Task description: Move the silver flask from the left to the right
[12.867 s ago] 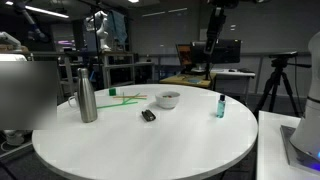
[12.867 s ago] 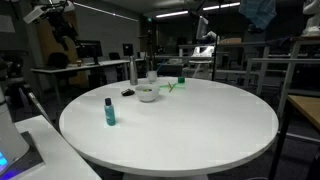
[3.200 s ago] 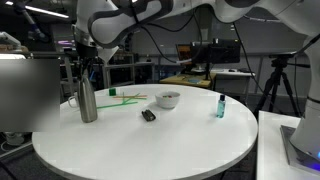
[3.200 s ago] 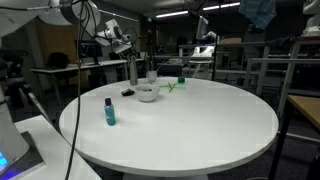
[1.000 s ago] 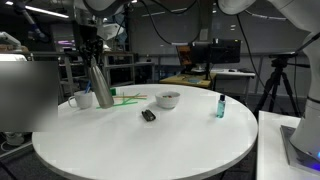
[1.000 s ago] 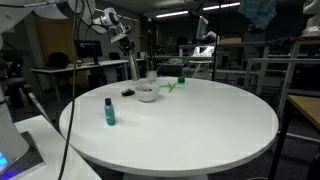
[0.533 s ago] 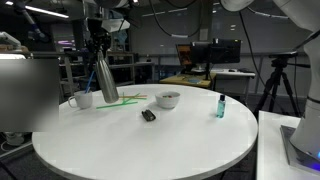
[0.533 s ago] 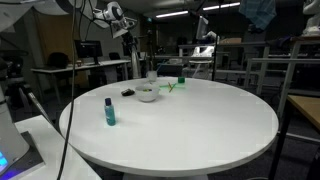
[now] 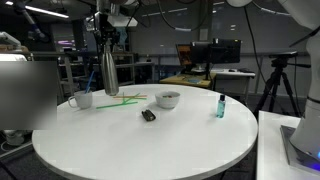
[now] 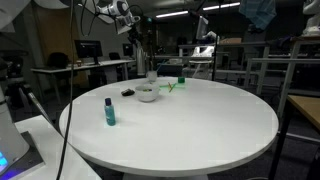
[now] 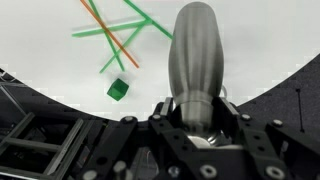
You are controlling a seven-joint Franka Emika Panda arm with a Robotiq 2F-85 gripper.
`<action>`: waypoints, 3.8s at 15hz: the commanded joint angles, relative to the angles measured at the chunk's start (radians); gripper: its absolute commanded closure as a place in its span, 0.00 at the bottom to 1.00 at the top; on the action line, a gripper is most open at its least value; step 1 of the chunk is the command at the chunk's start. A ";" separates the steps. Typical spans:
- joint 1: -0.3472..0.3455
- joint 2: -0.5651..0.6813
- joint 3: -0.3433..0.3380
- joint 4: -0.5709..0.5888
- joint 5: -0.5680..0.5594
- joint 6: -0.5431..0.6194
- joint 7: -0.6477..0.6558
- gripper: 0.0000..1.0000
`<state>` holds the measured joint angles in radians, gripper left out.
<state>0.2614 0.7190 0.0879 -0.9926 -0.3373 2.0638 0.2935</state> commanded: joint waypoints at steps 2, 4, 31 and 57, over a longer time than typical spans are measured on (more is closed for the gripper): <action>-0.035 -0.128 -0.012 -0.169 0.003 0.076 0.090 0.77; -0.046 -0.170 -0.017 -0.234 -0.003 0.096 0.124 0.77; -0.111 -0.521 -0.162 -0.744 -0.068 0.157 0.385 0.52; -0.125 -0.454 -0.206 -0.590 -0.087 0.153 0.516 0.77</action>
<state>0.1526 0.2765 -0.1093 -1.6234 -0.4005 2.2257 0.7643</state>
